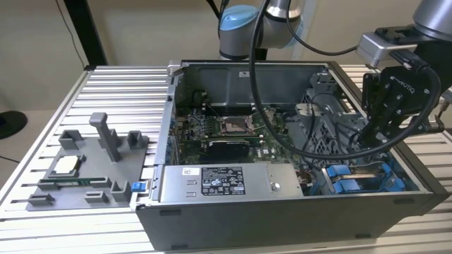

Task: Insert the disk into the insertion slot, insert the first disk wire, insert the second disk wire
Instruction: 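Insert the first disk wire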

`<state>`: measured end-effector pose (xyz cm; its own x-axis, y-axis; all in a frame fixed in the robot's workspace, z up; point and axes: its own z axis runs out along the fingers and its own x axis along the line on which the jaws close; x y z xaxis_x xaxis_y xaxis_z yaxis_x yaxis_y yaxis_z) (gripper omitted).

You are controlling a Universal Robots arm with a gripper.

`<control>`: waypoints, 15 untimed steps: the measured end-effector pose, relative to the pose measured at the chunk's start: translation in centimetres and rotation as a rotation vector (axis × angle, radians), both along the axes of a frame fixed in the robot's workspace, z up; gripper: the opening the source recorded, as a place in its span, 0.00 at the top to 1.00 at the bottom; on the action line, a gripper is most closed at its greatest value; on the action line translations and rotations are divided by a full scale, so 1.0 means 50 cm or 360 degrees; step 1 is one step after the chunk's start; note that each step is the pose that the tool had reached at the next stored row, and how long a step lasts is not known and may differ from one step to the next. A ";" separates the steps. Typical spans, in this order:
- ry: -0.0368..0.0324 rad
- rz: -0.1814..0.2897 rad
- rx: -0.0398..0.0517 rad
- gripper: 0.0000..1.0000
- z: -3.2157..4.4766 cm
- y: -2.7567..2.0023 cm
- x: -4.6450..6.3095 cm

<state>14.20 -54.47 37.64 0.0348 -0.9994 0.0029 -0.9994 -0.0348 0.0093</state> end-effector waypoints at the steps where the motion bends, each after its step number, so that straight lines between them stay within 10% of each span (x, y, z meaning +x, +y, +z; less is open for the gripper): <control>1: 0.0000 0.0000 0.0000 1.00 0.000 0.0000 0.000; 15: 0.0003 0.0000 0.0000 1.00 -0.009 -0.0120 0.009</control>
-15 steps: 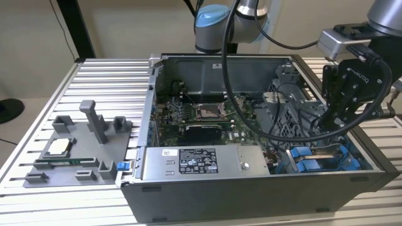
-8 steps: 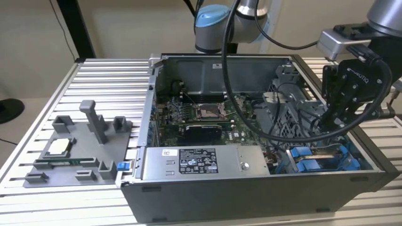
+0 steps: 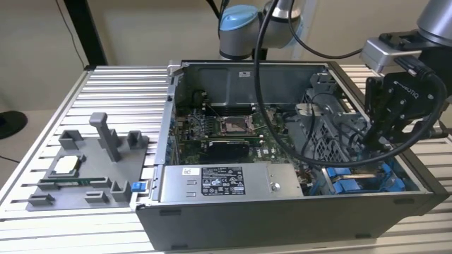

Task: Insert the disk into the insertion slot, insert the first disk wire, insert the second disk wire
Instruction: 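Insert the first disk wire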

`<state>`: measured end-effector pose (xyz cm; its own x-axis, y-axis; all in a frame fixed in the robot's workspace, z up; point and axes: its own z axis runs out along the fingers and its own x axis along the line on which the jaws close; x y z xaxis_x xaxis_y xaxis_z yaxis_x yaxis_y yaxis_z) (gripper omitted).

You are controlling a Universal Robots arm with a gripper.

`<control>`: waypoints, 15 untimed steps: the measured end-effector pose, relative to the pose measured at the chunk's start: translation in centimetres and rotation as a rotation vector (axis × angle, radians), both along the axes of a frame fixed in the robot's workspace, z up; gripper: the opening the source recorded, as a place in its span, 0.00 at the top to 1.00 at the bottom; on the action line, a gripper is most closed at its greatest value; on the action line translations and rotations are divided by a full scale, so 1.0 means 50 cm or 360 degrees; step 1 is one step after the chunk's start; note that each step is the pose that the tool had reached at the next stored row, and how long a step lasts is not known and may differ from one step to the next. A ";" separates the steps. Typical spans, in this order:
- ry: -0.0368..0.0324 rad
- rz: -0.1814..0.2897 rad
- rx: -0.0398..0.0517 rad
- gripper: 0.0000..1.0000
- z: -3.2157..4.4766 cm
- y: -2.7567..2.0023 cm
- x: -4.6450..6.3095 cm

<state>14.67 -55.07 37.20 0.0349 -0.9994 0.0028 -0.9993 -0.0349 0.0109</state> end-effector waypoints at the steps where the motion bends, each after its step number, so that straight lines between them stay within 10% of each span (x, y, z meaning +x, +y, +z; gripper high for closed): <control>1: 0.0001 0.0000 0.0000 1.00 -0.001 -0.0031 0.001; 15: 0.0004 -0.0003 0.0000 1.00 -0.009 -0.0233 0.003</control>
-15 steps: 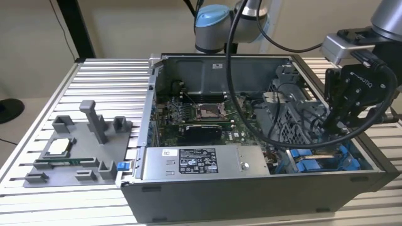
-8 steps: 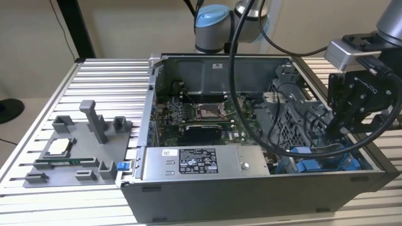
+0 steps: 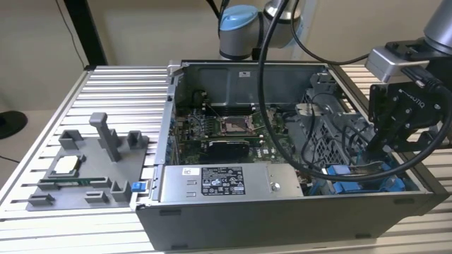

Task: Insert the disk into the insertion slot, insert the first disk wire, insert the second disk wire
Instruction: 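Insert the first disk wire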

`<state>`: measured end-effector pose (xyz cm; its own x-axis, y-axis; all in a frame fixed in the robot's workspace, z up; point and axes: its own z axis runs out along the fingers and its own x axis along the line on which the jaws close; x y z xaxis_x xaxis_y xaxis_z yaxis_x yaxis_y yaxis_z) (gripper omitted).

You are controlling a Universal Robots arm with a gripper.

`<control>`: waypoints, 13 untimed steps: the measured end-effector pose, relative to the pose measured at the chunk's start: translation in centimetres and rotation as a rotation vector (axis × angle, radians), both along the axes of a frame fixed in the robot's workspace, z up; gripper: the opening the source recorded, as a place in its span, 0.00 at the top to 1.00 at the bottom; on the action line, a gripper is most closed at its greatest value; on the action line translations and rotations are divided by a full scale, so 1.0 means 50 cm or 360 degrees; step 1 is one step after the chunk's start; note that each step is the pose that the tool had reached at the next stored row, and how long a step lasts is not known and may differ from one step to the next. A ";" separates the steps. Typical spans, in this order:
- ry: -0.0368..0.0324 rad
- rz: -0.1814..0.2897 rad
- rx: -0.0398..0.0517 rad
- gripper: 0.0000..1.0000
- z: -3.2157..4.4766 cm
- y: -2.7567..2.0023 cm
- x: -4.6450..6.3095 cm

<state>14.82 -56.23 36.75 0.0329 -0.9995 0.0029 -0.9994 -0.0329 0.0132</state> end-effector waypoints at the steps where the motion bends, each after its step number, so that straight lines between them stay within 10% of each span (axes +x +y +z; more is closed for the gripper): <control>1: 0.0000 0.0000 0.0000 1.00 0.000 -0.0001 0.000; 13: 0.0000 -0.0011 0.0001 1.00 -0.008 -0.0006 0.000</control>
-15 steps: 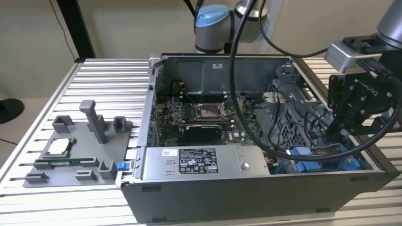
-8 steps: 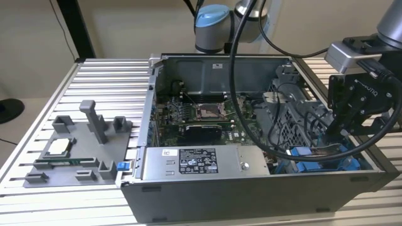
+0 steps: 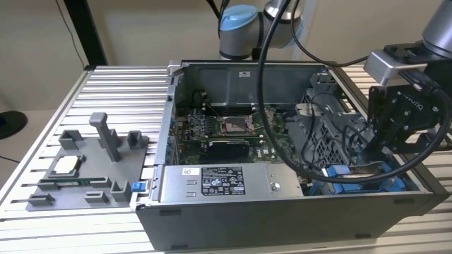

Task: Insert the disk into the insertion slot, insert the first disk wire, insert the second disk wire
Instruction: 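Insert the first disk wire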

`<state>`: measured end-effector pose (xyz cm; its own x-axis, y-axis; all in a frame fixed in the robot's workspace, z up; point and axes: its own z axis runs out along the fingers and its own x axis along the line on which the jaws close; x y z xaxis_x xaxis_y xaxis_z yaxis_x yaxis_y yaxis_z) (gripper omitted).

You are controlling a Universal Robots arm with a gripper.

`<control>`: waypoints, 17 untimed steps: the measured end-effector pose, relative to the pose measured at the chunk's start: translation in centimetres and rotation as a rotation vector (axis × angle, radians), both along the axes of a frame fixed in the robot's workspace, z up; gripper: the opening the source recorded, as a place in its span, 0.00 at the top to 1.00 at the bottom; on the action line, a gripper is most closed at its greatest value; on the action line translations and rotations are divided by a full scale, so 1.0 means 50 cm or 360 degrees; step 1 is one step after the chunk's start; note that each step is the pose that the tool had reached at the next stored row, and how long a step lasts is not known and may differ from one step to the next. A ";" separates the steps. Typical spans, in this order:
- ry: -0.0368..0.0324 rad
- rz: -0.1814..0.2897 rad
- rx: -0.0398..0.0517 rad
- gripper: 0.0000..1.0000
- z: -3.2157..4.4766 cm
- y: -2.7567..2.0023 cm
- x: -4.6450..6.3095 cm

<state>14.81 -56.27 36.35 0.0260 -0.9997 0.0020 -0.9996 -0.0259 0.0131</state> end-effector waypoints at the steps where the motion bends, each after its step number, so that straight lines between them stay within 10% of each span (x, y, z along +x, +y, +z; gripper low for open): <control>1: 0.0000 -0.0014 0.0000 1.00 -0.002 0.0000 0.000; 17: 0.0000 -0.0096 0.0021 1.00 -0.027 -0.0003 0.017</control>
